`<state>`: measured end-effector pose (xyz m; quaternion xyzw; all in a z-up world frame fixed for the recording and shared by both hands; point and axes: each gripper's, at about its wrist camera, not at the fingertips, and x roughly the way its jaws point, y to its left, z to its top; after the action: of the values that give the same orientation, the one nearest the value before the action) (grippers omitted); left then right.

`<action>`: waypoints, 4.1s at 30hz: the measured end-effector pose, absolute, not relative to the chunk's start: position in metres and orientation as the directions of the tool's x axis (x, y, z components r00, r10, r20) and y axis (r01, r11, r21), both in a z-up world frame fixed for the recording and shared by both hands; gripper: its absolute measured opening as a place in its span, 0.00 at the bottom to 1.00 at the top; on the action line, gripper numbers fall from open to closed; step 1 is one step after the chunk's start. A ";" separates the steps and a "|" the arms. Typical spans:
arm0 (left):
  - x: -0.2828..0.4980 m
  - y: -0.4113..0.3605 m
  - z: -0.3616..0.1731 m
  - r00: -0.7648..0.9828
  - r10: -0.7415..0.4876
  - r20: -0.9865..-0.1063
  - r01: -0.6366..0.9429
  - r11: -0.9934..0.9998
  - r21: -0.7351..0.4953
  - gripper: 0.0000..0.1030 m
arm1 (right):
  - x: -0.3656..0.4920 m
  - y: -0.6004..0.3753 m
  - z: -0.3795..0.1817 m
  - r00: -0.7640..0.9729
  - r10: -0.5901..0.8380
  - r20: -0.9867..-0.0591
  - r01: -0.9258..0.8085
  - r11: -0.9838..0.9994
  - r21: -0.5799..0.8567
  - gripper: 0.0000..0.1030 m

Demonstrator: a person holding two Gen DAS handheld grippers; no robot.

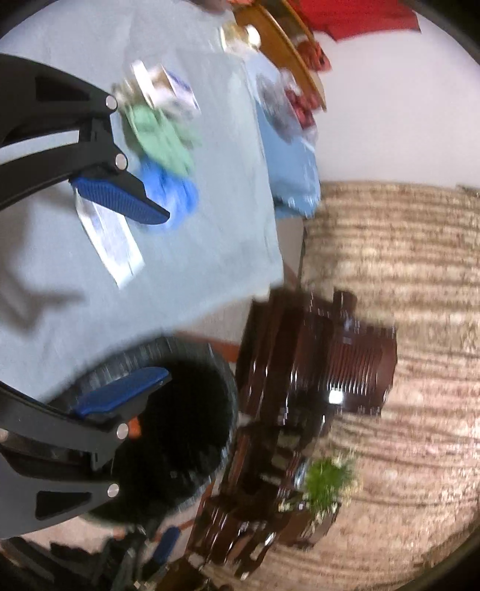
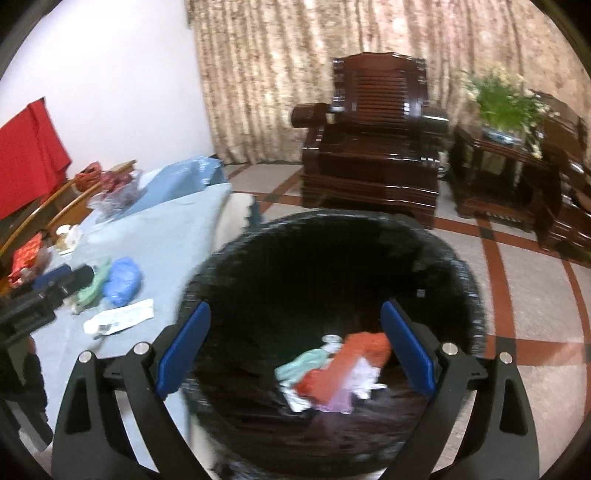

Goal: Collect trash
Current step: 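Move both tools back to the table toward the white tube, then grasp the white tube with the left gripper and lift it, then grasp the blue plastic bag with the right gripper while the left gripper holds the tube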

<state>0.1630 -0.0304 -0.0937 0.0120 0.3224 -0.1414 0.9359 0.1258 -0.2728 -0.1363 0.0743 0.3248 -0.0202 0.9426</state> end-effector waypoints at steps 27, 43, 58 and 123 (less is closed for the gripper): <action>0.173 0.071 -0.179 0.631 -0.193 -0.752 0.119 0.981 -0.152 0.37 | 0.156 -0.142 -0.140 0.743 0.199 -0.639 -0.170 0.980 0.108 0.88; 0.152 0.032 -0.175 0.549 -0.358 -0.755 0.256 0.932 -0.255 0.22 | 0.156 -0.150 -0.150 0.736 0.181 -0.652 -0.140 0.983 0.114 0.88; 0.191 0.034 -0.178 0.580 -0.258 -0.773 0.243 0.960 -0.138 0.59 | 0.166 -0.149 -0.158 0.726 0.186 -0.662 -0.144 0.983 0.118 0.88; 0.140 0.127 -0.119 0.805 -0.058 -0.590 -0.014 0.993 -0.118 0.29 | 0.235 -0.029 -0.172 0.689 0.273 -0.671 -0.319 0.946 0.058 0.83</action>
<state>0.1396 0.1275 -0.1190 -0.0583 0.3117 -0.0116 0.9483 0.2348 -0.0293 -0.1720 -0.0318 0.3600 0.1613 0.9184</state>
